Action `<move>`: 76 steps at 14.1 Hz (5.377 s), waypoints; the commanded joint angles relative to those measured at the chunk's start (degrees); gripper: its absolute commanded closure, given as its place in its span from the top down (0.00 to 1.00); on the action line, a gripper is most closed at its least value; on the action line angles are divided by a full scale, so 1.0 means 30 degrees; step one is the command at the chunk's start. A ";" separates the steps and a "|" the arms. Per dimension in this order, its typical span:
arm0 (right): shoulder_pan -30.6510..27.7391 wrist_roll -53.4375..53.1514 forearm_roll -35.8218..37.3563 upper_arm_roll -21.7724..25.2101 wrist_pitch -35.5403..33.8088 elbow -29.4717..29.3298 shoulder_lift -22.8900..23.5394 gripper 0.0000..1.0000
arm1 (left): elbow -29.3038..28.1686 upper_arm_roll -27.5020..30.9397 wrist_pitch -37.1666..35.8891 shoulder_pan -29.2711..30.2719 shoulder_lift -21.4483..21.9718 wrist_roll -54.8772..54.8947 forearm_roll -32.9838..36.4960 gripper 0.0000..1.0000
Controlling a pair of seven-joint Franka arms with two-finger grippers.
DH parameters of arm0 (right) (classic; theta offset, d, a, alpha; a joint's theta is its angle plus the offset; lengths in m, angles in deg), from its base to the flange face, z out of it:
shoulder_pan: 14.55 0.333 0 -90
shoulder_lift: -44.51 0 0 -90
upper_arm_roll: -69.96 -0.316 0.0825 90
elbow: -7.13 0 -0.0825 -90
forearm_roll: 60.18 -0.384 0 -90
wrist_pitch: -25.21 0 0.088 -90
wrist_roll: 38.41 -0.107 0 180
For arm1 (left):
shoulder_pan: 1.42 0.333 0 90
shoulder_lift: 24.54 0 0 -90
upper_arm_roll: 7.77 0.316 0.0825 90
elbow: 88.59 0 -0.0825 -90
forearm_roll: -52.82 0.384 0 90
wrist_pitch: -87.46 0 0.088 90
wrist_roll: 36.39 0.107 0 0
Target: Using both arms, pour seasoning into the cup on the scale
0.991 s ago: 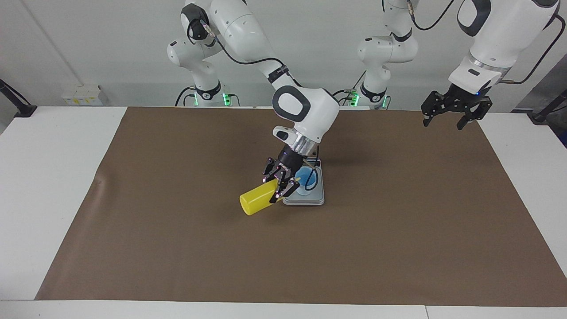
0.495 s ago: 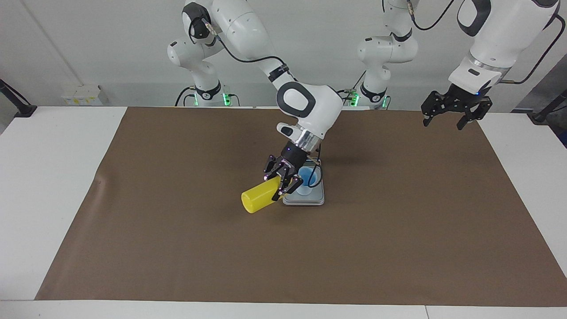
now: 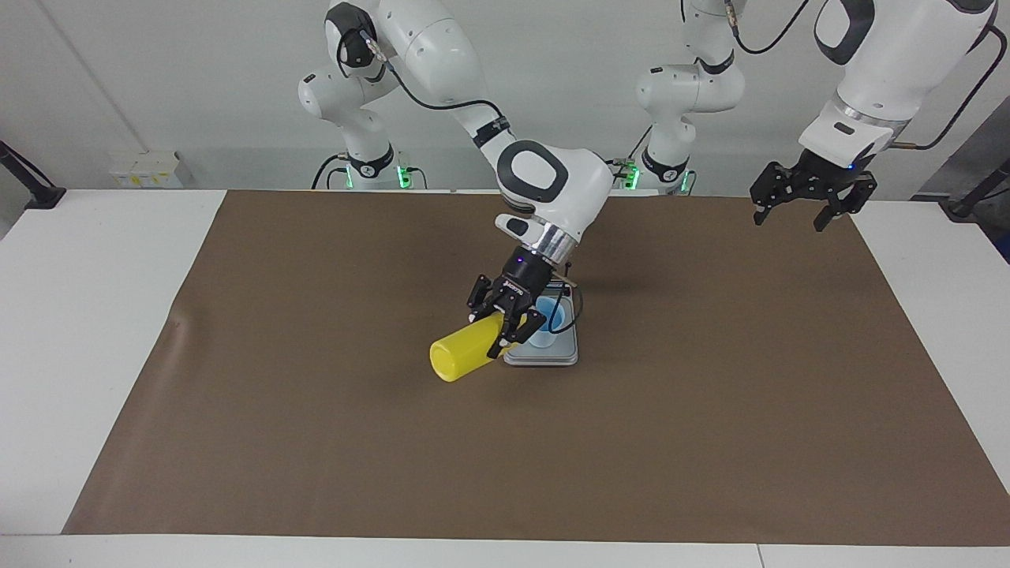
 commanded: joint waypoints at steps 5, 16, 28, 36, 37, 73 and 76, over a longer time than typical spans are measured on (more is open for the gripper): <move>-0.0121 -0.0147 0.0393 -0.0100 0.0344 0.0412 -0.0611 0.00 | -0.0627 -0.0085 0.0435 0.0206 0.0464 0.0033 -0.0223 1.00; -0.3779 -0.0178 -1.2456 -0.0130 0.1634 0.0468 -0.4182 0.00 | -0.0627 -0.0085 0.0407 0.0206 0.0464 0.0033 -0.0223 1.00; -1.0544 0.5932 -2.7046 -0.0130 0.1633 0.2515 -0.5121 0.00 | -0.0627 -0.0085 0.0406 0.0206 0.0464 0.0033 -0.0223 1.00; -1.5643 1.6421 -3.4142 -0.0130 0.0523 0.5858 -0.5387 0.00 | -0.0627 -0.0085 0.0406 0.0206 0.0464 0.0033 -0.0223 1.00; -1.6055 1.8291 -3.4468 -0.0130 0.0085 0.6180 -0.5300 0.00 | -0.0627 -0.0085 0.0406 0.0206 0.0464 0.0033 -0.0223 1.00; -1.7413 3.5943 -2.5516 0.0017 -0.1882 0.6446 -0.9131 1.00 | -0.0627 -0.0085 0.0435 0.0206 0.0464 0.0033 -0.0223 1.00; -1.5917 3.5976 -2.3053 -0.0012 -0.2173 0.5865 -0.9898 1.00 | -0.0627 -0.0085 0.0435 0.0206 0.0464 0.0033 -0.0223 1.00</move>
